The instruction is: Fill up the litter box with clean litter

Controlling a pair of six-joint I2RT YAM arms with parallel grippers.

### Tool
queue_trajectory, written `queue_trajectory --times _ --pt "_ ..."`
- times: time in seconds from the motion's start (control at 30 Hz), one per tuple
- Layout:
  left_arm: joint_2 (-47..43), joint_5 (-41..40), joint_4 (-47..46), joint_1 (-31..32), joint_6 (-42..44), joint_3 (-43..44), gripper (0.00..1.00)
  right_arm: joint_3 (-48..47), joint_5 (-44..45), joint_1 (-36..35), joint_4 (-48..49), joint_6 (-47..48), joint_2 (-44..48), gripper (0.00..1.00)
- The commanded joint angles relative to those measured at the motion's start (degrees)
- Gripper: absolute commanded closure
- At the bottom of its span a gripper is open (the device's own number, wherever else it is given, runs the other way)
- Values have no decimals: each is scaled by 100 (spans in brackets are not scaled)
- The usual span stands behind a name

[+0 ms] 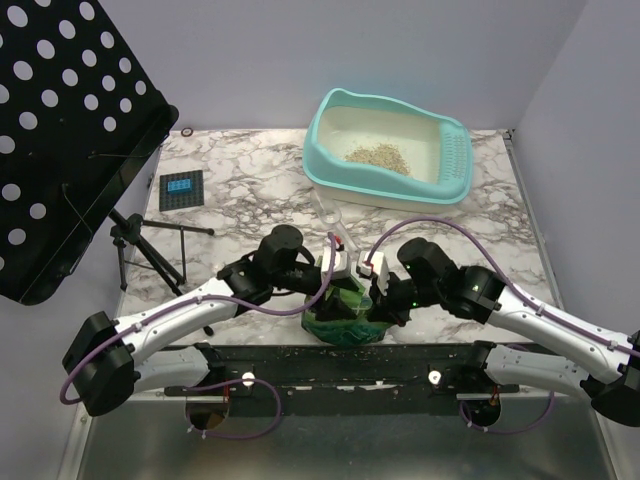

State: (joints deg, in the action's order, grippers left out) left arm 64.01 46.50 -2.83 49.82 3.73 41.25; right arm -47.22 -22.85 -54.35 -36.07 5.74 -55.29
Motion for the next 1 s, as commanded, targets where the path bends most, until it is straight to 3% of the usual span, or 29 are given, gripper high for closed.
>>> queue_trajectory --times 0.0,0.27,0.43,0.67,0.77,0.87,0.97 --pt "173 141 457 63 514 137 28 -6 -141 12 250 -187 167 100" --pt "402 -1044 1591 159 1059 -12 30 38 35 12 259 -266 317 100" --pt "77 -1862 1909 142 1288 -179 39 3 44 12 224 -275 308 100" --pt "278 -2030 2172 -8 1446 48 49 -77 447 12 -57 -301 422 100" --pt "445 -2057 2366 -34 1569 207 66 -103 755 12 -163 -319 501 100" --pt "525 -2092 2401 -113 1561 251 96 -138 1054 38 -207 -310 545 100" --pt "481 -2372 2506 -245 1561 356 100 -234 1501 187 -163 -249 493 100"
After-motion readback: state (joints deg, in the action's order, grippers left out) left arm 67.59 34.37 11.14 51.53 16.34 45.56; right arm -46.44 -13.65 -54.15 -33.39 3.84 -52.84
